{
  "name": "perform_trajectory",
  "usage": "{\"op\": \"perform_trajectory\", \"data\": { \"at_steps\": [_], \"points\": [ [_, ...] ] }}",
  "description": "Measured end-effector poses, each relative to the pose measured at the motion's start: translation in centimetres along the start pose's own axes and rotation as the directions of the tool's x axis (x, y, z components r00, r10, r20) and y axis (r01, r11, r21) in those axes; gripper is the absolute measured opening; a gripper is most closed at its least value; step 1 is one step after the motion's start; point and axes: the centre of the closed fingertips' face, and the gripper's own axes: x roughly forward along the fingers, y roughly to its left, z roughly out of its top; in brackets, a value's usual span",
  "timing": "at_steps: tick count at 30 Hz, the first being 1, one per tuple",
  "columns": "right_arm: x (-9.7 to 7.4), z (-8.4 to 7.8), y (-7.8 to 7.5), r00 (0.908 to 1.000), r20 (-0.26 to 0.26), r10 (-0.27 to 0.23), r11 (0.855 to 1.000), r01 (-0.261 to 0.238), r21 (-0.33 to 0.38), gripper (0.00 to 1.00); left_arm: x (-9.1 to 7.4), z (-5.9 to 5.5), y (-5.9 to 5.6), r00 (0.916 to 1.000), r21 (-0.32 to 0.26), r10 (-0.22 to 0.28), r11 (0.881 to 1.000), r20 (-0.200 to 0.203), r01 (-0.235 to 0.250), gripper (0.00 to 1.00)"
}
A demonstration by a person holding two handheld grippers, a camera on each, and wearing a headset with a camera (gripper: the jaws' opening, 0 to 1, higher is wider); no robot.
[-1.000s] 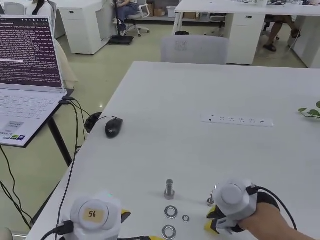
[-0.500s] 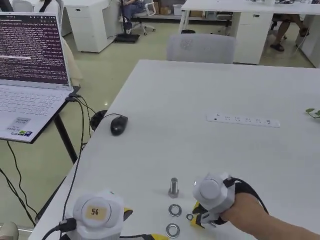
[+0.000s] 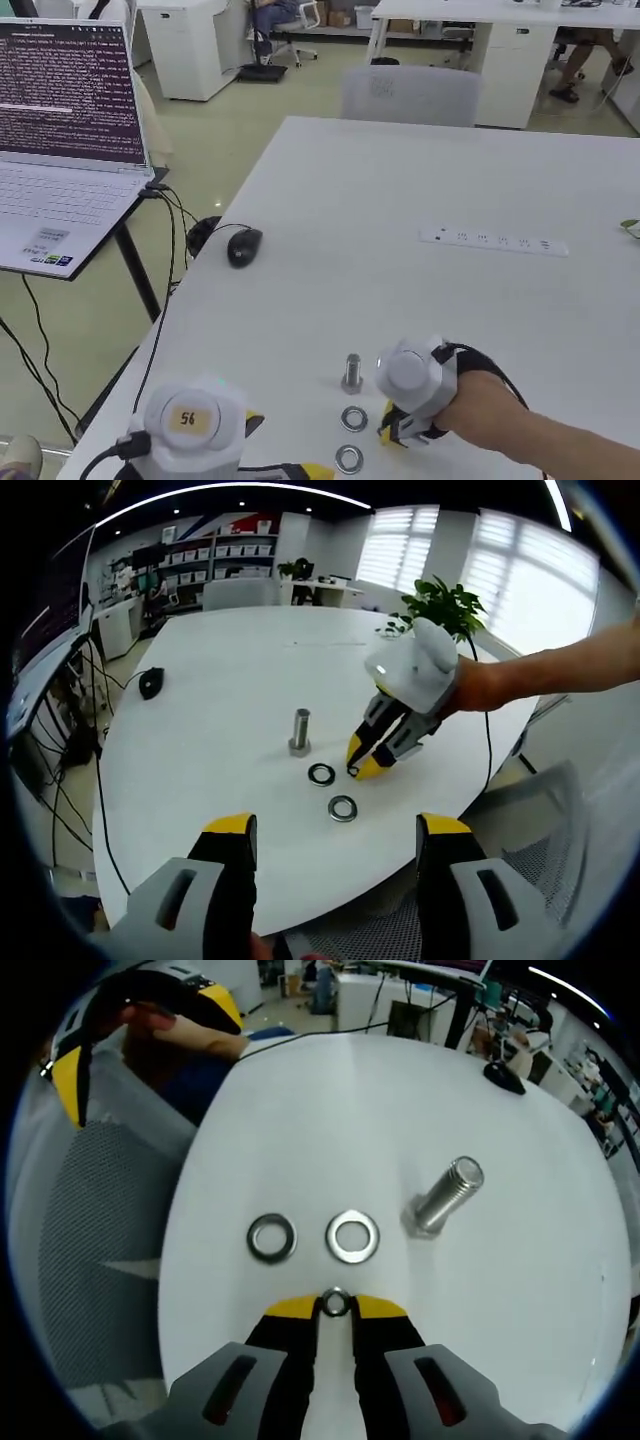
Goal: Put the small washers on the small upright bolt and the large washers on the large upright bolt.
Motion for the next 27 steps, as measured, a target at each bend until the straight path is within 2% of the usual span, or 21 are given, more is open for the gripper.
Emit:
{"op": "perform_trajectory", "data": {
  "at_steps": [4, 18, 22, 27],
  "points": [
    [-0.15, -0.25, 0.03, 0.9999, 0.014, -0.001, 1.0, 0.001, 0.019, 0.14, -0.04, -0.07, 0.12, 1.0, -0.002, 0.002, 1.0, 0.0, -0.002, 0.64],
    [-0.46, -0.63, 0.15, 1.0, 0.0, 0.002, 1.0, -0.002, -0.027, 0.15, 0.07, 0.02, -0.05, 1.0, -0.001, -0.001, 1.0, -0.001, 0.001, 0.64],
    [-0.41, -0.65, 0.14, 1.0, -0.001, -0.003, 1.0, 0.003, -0.013, 0.14, 0.02, 0.1, -0.13, 1.0, 0.002, -0.003, 1.0, -0.001, 0.003, 0.64],
    [-0.55, -0.74, 0.2, 0.9995, 0.022, -0.023, 0.999, 0.022, 0.037, 0.14, -0.04, 0.1, -0.05, 1.0, 0.003, -0.001, 1.0, -0.001, 0.001, 0.64]
  ]
}}
